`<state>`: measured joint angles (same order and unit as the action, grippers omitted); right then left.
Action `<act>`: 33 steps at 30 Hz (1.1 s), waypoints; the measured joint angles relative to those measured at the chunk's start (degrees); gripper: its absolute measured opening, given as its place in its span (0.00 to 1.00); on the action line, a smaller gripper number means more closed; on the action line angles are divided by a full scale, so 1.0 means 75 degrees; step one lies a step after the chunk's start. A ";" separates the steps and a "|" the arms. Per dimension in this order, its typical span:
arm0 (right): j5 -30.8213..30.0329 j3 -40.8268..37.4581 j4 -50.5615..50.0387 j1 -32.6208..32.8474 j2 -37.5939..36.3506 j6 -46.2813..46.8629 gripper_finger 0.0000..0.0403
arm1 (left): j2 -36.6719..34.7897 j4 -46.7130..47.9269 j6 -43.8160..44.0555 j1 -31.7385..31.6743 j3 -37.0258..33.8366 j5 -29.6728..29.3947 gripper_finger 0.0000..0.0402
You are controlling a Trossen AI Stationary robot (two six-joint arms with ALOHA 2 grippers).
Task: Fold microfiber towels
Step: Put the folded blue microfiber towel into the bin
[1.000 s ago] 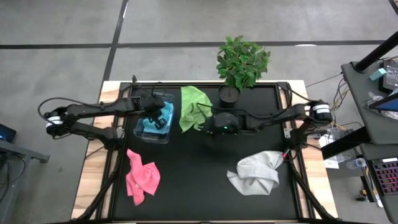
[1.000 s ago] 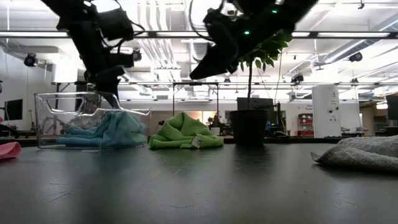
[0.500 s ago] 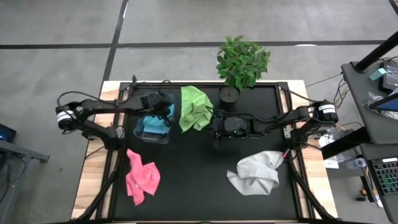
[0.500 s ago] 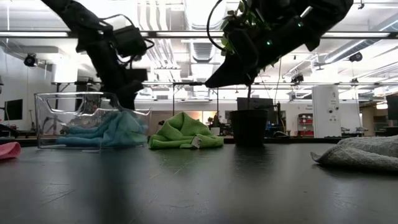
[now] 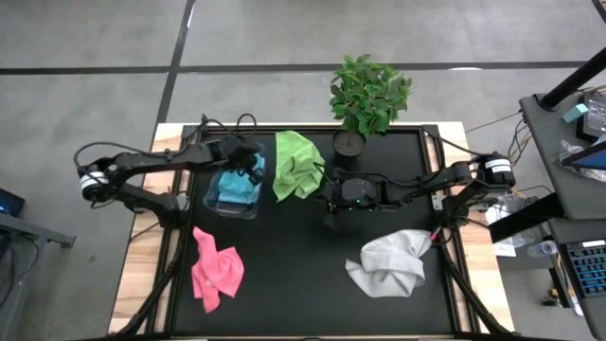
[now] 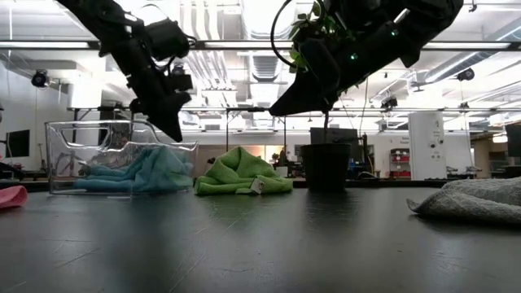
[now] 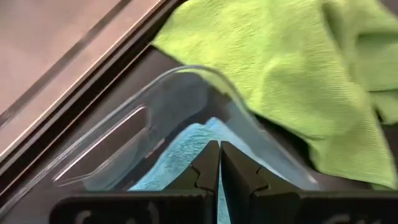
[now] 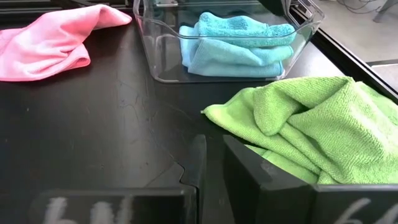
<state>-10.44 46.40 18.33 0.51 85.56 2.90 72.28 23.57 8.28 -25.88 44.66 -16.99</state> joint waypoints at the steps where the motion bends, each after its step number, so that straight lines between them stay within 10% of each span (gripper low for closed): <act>1: -0.0002 -0.0007 -0.0001 0.0000 0.0000 0.0000 0.11 | 0.0097 -0.0007 0.0025 -0.0014 -0.0001 -0.0004 0.00; 13: 0.0015 -0.0043 -0.0006 0.0000 0.0000 0.0009 0.11 | 0.1036 -0.0093 0.0054 -0.0016 0.0024 0.0021 0.00; 33: 0.0004 -0.0043 -0.0006 0.0000 0.0000 -0.0017 0.11 | -0.0758 0.1444 0.0249 -0.0105 -0.0383 0.0493 0.00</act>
<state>-10.41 46.09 18.28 0.51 85.56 2.76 66.60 34.40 10.15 -26.66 41.79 -13.30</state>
